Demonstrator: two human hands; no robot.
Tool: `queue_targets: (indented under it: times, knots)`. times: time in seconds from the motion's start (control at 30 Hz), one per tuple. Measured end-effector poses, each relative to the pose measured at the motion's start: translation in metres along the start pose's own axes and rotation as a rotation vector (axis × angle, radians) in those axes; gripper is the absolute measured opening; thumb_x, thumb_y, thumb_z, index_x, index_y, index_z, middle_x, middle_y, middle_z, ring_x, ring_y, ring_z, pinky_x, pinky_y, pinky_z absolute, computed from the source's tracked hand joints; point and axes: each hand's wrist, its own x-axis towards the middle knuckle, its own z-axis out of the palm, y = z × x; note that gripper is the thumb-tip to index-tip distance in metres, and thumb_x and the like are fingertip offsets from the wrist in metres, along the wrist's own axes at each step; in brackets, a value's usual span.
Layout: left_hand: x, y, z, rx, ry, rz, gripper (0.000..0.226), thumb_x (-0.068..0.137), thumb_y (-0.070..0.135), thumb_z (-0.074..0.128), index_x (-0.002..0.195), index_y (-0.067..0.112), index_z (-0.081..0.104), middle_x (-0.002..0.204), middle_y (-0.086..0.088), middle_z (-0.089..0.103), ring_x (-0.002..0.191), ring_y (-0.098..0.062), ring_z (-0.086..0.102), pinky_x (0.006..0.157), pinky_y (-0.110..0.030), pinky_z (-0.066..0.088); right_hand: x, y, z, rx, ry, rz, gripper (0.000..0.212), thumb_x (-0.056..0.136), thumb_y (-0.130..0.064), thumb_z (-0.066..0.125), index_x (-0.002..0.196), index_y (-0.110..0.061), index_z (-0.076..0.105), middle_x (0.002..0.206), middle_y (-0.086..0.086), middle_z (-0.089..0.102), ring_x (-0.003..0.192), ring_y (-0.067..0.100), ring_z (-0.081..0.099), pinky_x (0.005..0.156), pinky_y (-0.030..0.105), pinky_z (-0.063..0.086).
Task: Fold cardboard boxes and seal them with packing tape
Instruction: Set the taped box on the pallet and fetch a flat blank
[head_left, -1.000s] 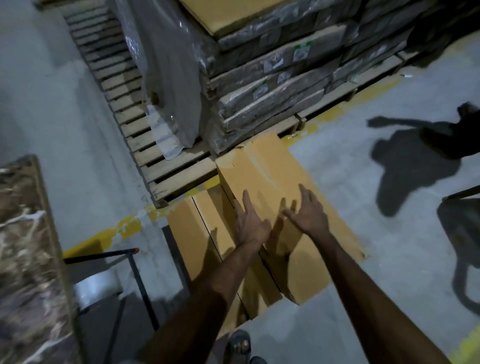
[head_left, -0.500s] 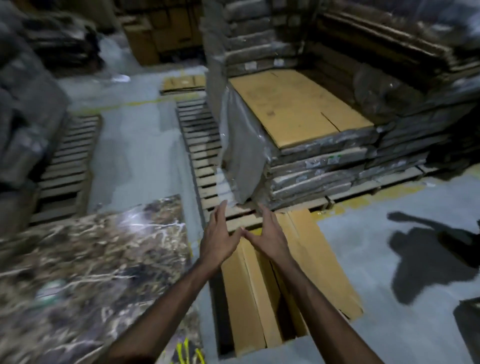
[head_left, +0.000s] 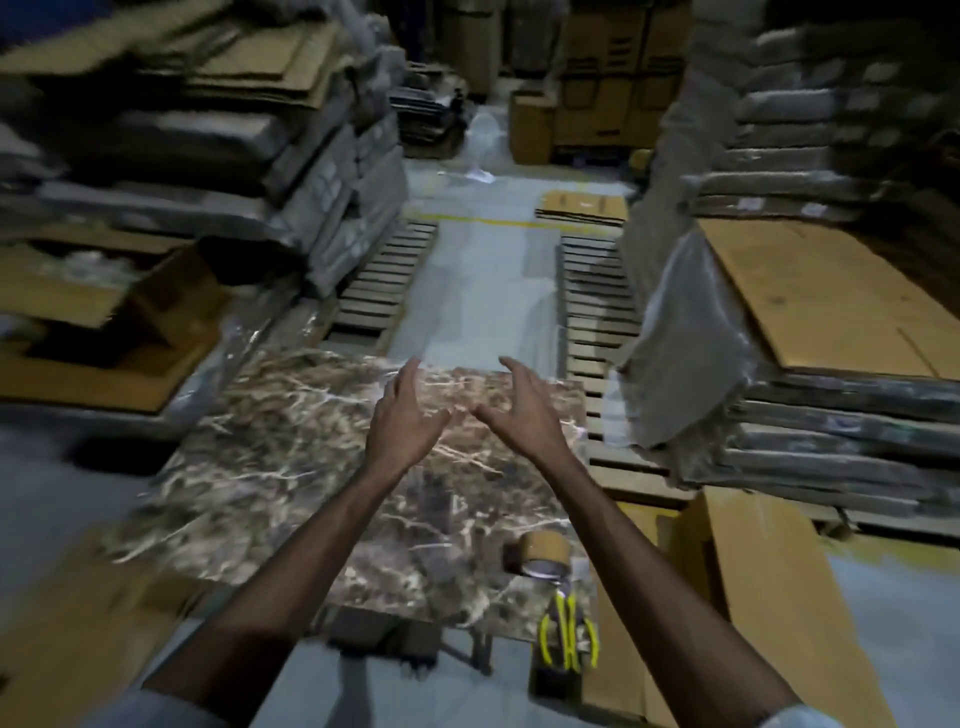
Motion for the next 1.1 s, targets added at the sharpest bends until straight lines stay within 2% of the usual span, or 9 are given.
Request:
queue_targets:
  times: [0.2,0.3,0.5,0.6,0.67,0.77,0.9,1.03,1.1]
  knots:
    - [-0.007,-0.147,-0.124,0.021,0.052,-0.113,0.088,0.089,0.038,0.078,0.16,0.023,0.028,0.157,-0.013,0.043,0.139,-0.035,0.049,0.106,-0.045,0.046,0.001,-0.112,0.135,0.008,-0.09,-0.047,0.082,0.087,-0.041,0.078,0.155,-0.019,0.037,0.162,0.007,0.037,0.146,0.025,0.039,0.11,0.034,0.036]
    - [-0.017,-0.224,-0.186,0.058,0.066,-0.192,0.088,0.09,0.042,0.075,0.161,0.022,0.027,0.156,-0.013,0.043,0.138,-0.036,0.049,0.105,-0.046,0.047,0.004,-0.166,0.207,0.041,-0.152,-0.073,0.082,0.086,-0.043,0.079,0.154,-0.021,0.039,0.158,0.006,0.041,0.14,0.027,0.047,0.106,0.036,0.041]
    - [-0.043,-0.362,-0.293,0.09,0.126,-0.347,0.084,0.092,0.05,0.07,0.161,0.028,0.026,0.157,-0.009,0.043,0.138,-0.036,0.049,0.104,-0.048,0.048,0.009,-0.265,0.341,0.034,-0.327,-0.157,0.082,0.089,-0.04,0.078,0.156,-0.017,0.037,0.159,0.009,0.04,0.143,0.027,0.041,0.107,0.034,0.037]
    - [-0.062,-0.429,-0.326,0.093,0.18,-0.453,0.089,0.089,0.058,0.065,0.161,0.028,0.024,0.159,-0.009,0.04,0.14,-0.037,0.044,0.106,-0.048,0.044,0.009,-0.306,0.406,0.024,-0.434,-0.22,0.083,0.089,-0.045,0.077,0.157,-0.016,0.037,0.16,0.01,0.039,0.143,0.027,0.041,0.107,0.036,0.038]
    - [-0.078,-0.467,-0.343,0.058,0.207,-0.551,0.087,0.091,0.049,0.07,0.161,0.027,0.025,0.159,-0.01,0.04,0.139,-0.039,0.044,0.107,-0.048,0.042,0.01,-0.33,0.45,0.007,-0.505,-0.245,0.084,0.089,-0.047,0.077,0.157,-0.017,0.038,0.159,0.01,0.04,0.141,0.027,0.043,0.106,0.04,0.041]
    - [-0.099,-0.516,-0.369,0.018,0.278,-0.679,0.085,0.09,0.041,0.076,0.16,0.023,0.03,0.155,-0.015,0.045,0.135,-0.041,0.05,0.104,-0.047,0.047,0.015,-0.364,0.519,-0.025,-0.614,-0.288,0.084,0.087,-0.043,0.079,0.155,-0.015,0.04,0.154,0.013,0.045,0.14,0.03,0.045,0.108,0.041,0.042]
    - [-0.127,-0.593,-0.401,0.002,0.3,-0.871,0.09,0.087,0.047,0.076,0.159,0.033,0.024,0.156,-0.009,0.046,0.136,-0.038,0.05,0.103,-0.052,0.051,0.024,-0.413,0.615,-0.051,-0.768,-0.331,0.081,0.089,-0.039,0.078,0.155,-0.012,0.039,0.153,0.015,0.044,0.14,0.032,0.044,0.108,0.04,0.039]
    - [-0.15,-0.667,-0.429,0.008,0.334,-0.99,0.082,0.078,0.057,0.067,0.151,0.043,0.033,0.151,0.0,0.052,0.134,-0.036,0.05,0.098,-0.05,0.054,0.026,-0.45,0.715,-0.065,-0.903,-0.339,0.076,0.091,-0.041,0.077,0.153,-0.017,0.04,0.154,0.012,0.044,0.138,0.032,0.046,0.106,0.041,0.041]
    - [-0.156,-0.691,-0.444,0.018,0.355,-1.092,0.078,0.084,0.052,0.071,0.151,0.041,0.033,0.148,-0.007,0.052,0.13,-0.039,0.054,0.099,-0.048,0.052,0.025,-0.461,0.758,-0.089,-0.978,-0.296,0.075,0.091,-0.04,0.076,0.153,-0.016,0.041,0.153,0.013,0.045,0.136,0.032,0.048,0.103,0.039,0.042]
